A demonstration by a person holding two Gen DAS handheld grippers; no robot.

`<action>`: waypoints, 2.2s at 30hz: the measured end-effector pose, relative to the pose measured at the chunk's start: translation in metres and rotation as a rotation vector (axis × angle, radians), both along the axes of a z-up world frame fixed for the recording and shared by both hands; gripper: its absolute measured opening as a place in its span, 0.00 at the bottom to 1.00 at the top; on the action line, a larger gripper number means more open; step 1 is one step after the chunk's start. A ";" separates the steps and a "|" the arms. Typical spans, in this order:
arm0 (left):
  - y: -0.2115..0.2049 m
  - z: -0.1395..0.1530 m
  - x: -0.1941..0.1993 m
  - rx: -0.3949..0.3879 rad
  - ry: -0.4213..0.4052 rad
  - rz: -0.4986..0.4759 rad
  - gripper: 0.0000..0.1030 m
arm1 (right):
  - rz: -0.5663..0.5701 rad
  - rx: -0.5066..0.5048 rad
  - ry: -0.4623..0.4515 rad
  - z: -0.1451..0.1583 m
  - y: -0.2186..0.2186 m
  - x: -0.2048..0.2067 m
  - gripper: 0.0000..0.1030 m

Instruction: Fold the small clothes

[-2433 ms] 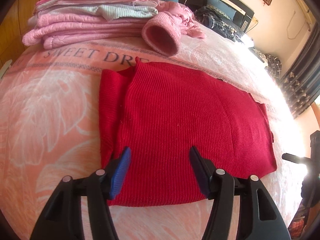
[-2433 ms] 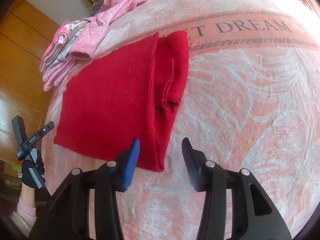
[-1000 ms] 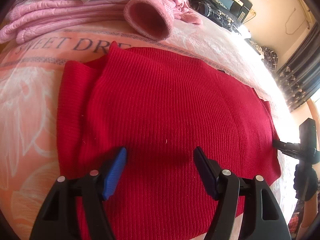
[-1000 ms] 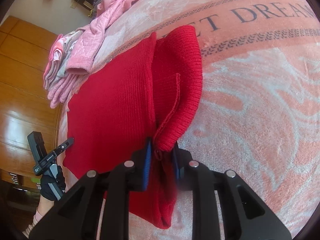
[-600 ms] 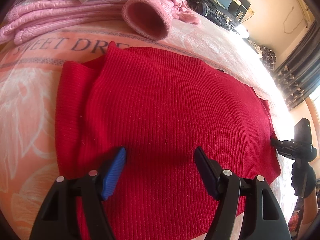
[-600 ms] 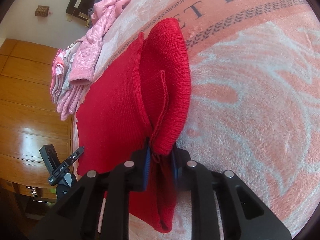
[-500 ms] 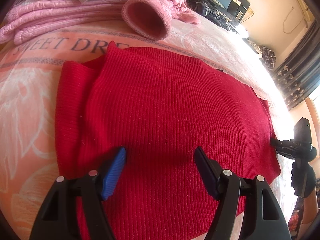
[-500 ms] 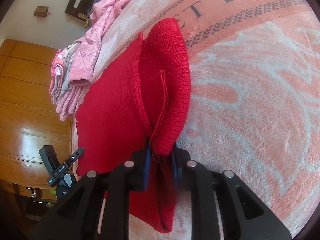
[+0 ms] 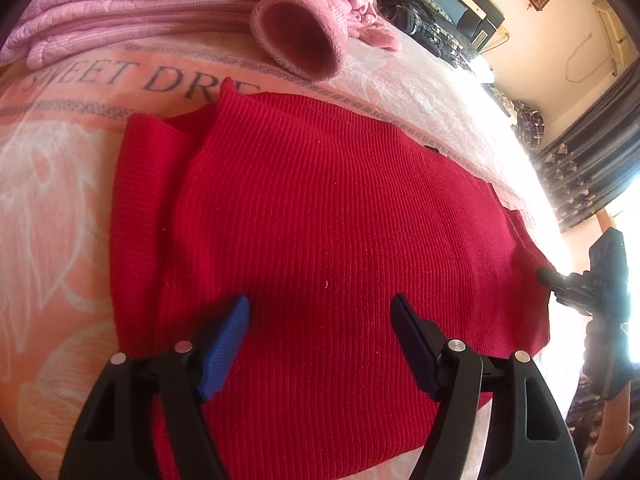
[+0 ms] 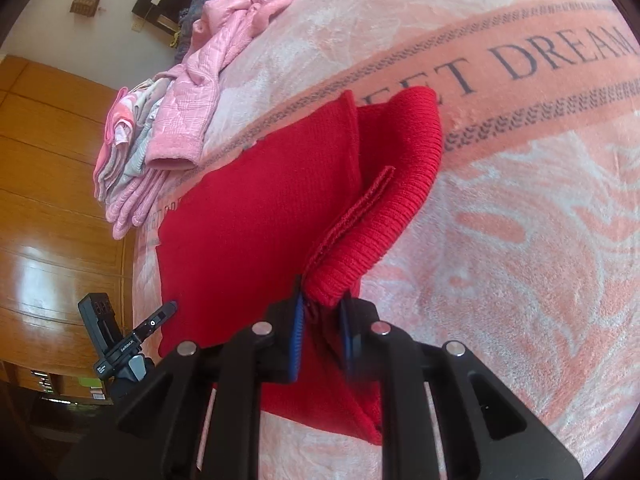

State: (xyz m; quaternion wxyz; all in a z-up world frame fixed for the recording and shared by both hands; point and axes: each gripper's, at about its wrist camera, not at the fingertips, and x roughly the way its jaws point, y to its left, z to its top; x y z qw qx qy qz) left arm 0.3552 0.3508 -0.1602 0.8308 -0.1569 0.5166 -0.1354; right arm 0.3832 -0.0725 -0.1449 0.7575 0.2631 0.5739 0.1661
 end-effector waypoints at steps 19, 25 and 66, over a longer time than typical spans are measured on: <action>0.023 -0.008 -0.015 -0.059 -0.008 -0.014 0.70 | 0.319 -0.173 -0.002 0.005 0.205 0.015 0.30; 0.021 -0.008 -0.014 -0.047 -0.005 -0.017 0.71 | 0.328 -0.118 -0.097 0.044 0.190 -0.004 0.55; -0.102 -0.036 0.113 -0.641 0.244 0.024 0.68 | 0.393 -0.049 -0.285 0.058 0.127 -0.068 0.06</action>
